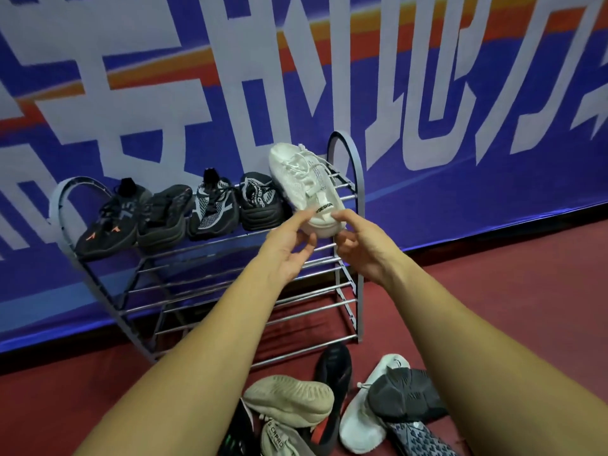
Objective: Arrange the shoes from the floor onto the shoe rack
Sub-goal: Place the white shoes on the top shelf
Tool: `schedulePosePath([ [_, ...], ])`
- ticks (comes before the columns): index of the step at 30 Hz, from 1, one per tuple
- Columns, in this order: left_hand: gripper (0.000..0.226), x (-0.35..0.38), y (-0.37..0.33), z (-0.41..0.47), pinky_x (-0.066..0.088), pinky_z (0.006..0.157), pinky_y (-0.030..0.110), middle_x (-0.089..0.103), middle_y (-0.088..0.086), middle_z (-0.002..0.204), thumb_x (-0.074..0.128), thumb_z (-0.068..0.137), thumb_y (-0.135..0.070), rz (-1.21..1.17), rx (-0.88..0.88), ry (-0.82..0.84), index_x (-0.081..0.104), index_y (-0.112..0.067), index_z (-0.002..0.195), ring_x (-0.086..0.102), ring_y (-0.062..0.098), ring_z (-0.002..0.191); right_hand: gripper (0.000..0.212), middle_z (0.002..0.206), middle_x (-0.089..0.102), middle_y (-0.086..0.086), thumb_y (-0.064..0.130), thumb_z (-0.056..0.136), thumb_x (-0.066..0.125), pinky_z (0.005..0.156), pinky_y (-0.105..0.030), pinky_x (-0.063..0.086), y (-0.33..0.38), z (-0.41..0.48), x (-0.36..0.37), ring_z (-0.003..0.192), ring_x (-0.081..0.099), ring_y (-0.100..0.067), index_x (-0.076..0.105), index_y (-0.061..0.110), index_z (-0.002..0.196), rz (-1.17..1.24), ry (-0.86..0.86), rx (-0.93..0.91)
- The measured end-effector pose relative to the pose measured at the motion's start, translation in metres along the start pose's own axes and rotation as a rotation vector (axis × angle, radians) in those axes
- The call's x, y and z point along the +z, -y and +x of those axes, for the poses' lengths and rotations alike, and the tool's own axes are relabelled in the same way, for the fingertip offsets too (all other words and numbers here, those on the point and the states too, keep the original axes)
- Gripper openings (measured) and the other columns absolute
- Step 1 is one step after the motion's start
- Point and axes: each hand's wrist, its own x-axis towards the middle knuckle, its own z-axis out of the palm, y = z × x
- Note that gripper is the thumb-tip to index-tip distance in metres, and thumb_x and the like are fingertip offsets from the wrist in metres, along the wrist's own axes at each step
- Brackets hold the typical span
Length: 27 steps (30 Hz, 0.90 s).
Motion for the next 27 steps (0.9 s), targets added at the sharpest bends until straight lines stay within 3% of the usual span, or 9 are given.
schedulePosePath([
  [4, 0.023, -0.002, 0.002, 0.015, 0.05, 0.055, 0.018, 0.072, 0.006, 0.095, 0.079, 0.081, -0.012, -0.06, 0.02, 0.023, 0.071, -0.007, 0.102, 0.063, 0.013, 0.079, 0.027, 0.057, 0.043, 0.008, 0.027, 0.091, 0.07, 0.055, -0.023, 0.021, -0.006, 0.014, 0.005, 0.047, 0.034, -0.005, 0.067, 0.011, 0.113, 0.068, -0.018, 0.003],
  [8, 0.013, -0.009, 0.003, 0.029, 0.051, 0.064, 0.02, 0.074, 0.006, 0.078, 0.075, 0.084, -0.006, -0.112, 0.005, 0.074, 0.069, -0.005, 0.096, 0.063, 0.013, 0.076, 0.036, 0.065, 0.047, 0.006, 0.032, 0.089, 0.073, 0.049, -0.019, 0.025, -0.014, 0.027, 0.006, 0.047, 0.036, -0.005, 0.066, 0.011, 0.118, 0.138, -0.036, -0.009],
  [13, 0.016, -0.019, 0.009, 0.047, 0.05, 0.064, 0.021, 0.071, 0.007, 0.083, 0.076, 0.084, -0.013, -0.139, -0.005, 0.085, 0.07, -0.009, 0.098, 0.061, 0.013, 0.075, 0.041, 0.067, 0.045, 0.004, 0.041, 0.088, 0.074, 0.045, -0.018, 0.028, -0.022, 0.04, 0.013, 0.047, 0.035, -0.004, 0.068, 0.011, 0.114, 0.057, -0.077, -0.022],
  [17, 0.022, -0.025, 0.011, 0.05, 0.05, 0.063, 0.022, 0.073, 0.003, 0.082, 0.078, 0.083, -0.023, -0.058, 0.021, 0.123, 0.071, -0.013, 0.102, 0.062, 0.013, 0.077, 0.046, 0.061, 0.042, 0.006, 0.047, 0.088, 0.072, 0.051, -0.02, 0.027, -0.02, 0.046, 0.011, 0.047, 0.034, -0.004, 0.069, 0.011, 0.116, -0.018, -0.073, -0.049],
  [23, 0.018, -0.039, 0.034, 0.055, 0.042, 0.062, 0.022, 0.07, -0.002, 0.087, 0.073, 0.087, -0.029, 0.107, 0.018, 0.207, 0.069, -0.019, 0.101, 0.061, 0.009, 0.071, 0.057, 0.084, 0.066, 0.003, 0.055, 0.085, 0.07, 0.057, -0.021, 0.032, -0.032, 0.037, -0.001, 0.057, 0.044, -0.006, 0.07, 0.009, 0.119, -0.17, 0.013, -0.014],
  [27, 0.003, -0.063, 0.078, 0.059, 0.041, 0.059, 0.022, 0.067, -0.001, 0.088, 0.068, 0.089, -0.017, 0.357, -0.039, 0.115, 0.068, -0.02, 0.087, 0.06, 0.01, 0.071, 0.02, 0.075, 0.06, 0.003, 0.031, 0.088, 0.074, 0.047, -0.017, 0.032, -0.068, 0.024, -0.03, 0.051, 0.047, -0.003, 0.069, 0.014, 0.097, -0.403, -0.121, 0.131],
])
